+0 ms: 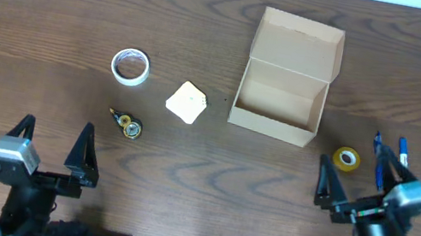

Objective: Pack container
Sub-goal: 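Open both grippers and raise both arms up from rest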

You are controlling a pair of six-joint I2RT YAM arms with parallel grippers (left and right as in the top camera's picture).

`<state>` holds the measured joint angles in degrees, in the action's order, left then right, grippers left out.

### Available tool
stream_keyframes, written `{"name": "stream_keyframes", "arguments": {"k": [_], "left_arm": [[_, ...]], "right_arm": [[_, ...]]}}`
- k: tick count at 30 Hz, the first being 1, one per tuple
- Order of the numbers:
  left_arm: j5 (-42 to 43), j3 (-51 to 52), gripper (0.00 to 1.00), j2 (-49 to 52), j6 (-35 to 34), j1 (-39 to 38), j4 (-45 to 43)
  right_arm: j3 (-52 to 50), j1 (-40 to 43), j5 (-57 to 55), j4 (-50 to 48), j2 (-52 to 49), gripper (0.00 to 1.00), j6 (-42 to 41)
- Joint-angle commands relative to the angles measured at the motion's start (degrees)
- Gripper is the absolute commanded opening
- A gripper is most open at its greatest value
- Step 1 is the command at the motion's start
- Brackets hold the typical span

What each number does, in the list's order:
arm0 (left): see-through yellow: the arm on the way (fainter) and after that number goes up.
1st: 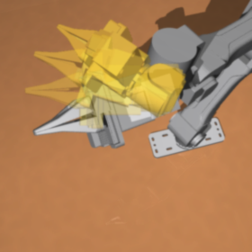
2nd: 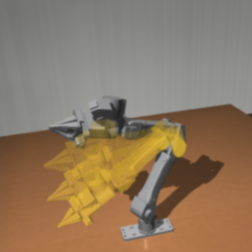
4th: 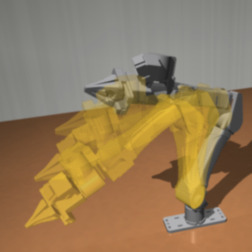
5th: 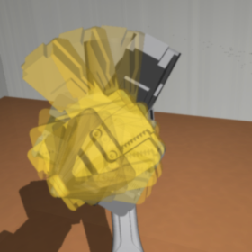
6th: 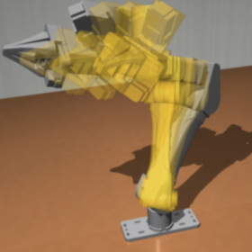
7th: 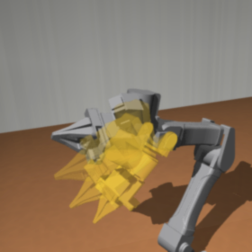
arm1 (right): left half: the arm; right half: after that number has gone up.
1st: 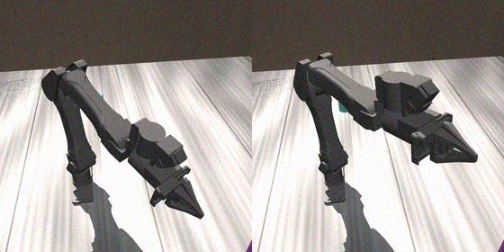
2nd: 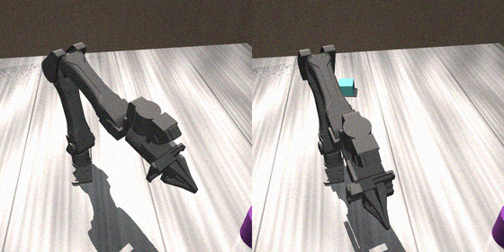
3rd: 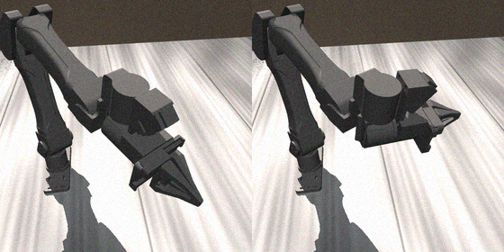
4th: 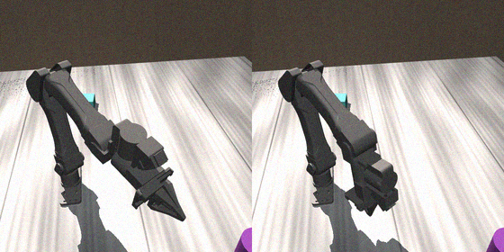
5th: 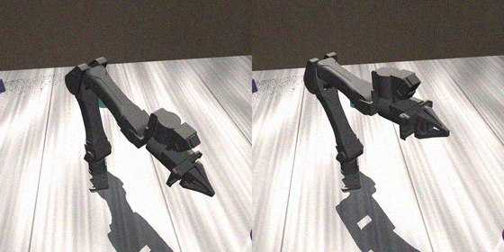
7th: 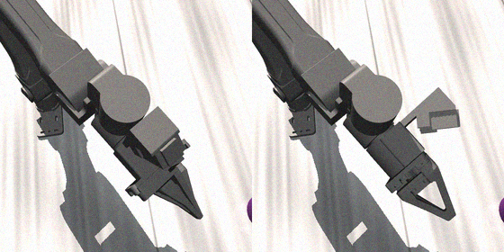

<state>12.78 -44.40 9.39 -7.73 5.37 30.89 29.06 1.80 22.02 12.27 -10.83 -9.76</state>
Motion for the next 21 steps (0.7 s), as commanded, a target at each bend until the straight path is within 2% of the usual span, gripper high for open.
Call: {"name": "stream_keyframes", "arguments": {"k": [1, 6, 10, 13, 16, 21], "left_arm": [[2.3, -0.8, 0.96, 0.2, -0.7, -0.2, -3.1], [2.3, -0.8, 0.95, 0.5, -0.6, -0.2, -7.2], [6.1, -3.0, 0.95, 4.4, -0.7, -0.2, -4.7], [6.8, -8.1, 0.95, 10.3, -0.6, -0.2, 0.6], [6.5, -15.0, 0.95, 17.4, 2.9, -0.2, 4.7], [6.1, -25.5, 0.95, 27.7, 7.3, -0.1, 4.3]], "right_arm": [[8.7, 0.3, -1.3, 6.1, -6.5, 0.99, 5.1], [22.4, 0.3, -6.3, 22.8, -17.6, 0.99, 10.4], [33.0, 0.3, -11.8, 35.2, -26.1, 0.99, 14.8], [36.8, 0.3, -14.0, 39.5, -28.7, 0.99, 15.2], [38.7, 0.3, -14.7, 41.3, -29.3, 0.99, 15.2], [39.6, 0.3, -14.7, 40.6, -29.1, 0.99, 15.2]]}}
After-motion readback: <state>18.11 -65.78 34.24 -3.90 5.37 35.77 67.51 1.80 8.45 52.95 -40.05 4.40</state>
